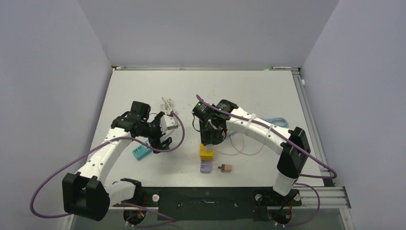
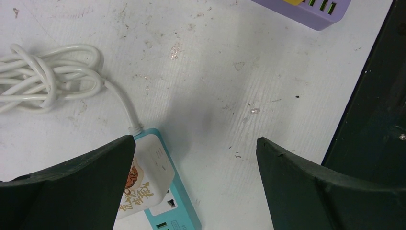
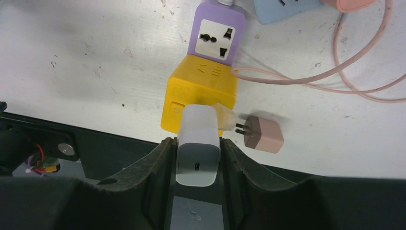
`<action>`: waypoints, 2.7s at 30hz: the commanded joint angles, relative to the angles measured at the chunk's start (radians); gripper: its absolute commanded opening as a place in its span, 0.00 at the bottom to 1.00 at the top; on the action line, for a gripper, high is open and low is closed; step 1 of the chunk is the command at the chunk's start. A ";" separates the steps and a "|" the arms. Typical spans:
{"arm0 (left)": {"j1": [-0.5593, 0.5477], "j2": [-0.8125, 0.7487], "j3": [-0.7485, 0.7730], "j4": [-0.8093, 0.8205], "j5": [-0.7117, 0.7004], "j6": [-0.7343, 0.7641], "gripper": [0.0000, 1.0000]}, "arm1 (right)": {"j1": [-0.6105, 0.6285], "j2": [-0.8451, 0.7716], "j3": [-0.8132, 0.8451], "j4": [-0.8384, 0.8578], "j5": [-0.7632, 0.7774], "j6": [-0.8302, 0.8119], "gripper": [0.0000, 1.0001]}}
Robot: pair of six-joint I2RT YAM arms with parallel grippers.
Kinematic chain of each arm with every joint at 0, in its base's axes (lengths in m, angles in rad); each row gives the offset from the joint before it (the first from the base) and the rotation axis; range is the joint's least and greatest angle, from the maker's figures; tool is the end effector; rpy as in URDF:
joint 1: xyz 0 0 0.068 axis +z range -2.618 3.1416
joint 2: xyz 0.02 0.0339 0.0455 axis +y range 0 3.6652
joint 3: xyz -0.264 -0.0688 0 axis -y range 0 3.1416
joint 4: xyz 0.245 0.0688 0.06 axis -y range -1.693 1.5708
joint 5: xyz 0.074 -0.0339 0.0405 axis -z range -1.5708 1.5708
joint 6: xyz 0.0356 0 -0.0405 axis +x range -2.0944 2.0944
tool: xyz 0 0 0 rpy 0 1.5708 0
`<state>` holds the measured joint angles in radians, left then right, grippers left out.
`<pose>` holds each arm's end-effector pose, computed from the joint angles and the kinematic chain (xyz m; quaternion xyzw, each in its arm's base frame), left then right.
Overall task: Insert the plug
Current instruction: Insert the plug into the socket.
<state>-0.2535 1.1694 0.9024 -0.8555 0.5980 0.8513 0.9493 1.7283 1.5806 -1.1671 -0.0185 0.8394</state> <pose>0.2020 -0.0730 0.2565 0.5446 0.7588 -0.2119 0.2876 0.1976 0.2771 0.2915 -0.0556 0.9902 0.1053 0.0728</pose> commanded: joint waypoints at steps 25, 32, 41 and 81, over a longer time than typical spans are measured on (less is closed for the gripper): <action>-0.003 -0.025 0.007 0.027 -0.022 0.020 0.96 | 0.019 -0.022 -0.065 -0.016 0.089 0.138 0.05; -0.003 -0.025 0.021 0.012 -0.022 0.024 0.96 | 0.016 0.044 -0.020 -0.071 0.075 0.097 0.05; -0.003 -0.026 0.029 0.005 -0.024 0.034 0.96 | 0.009 0.111 0.026 -0.180 0.061 0.054 0.05; -0.006 -0.053 0.021 0.001 0.021 0.008 0.96 | 0.039 0.280 -0.067 -0.124 0.049 0.002 0.05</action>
<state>-0.2546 1.1389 0.8967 -0.8471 0.5694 0.8566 0.9794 1.8599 1.5906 -1.1976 0.0147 0.9054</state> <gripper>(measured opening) 0.962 0.336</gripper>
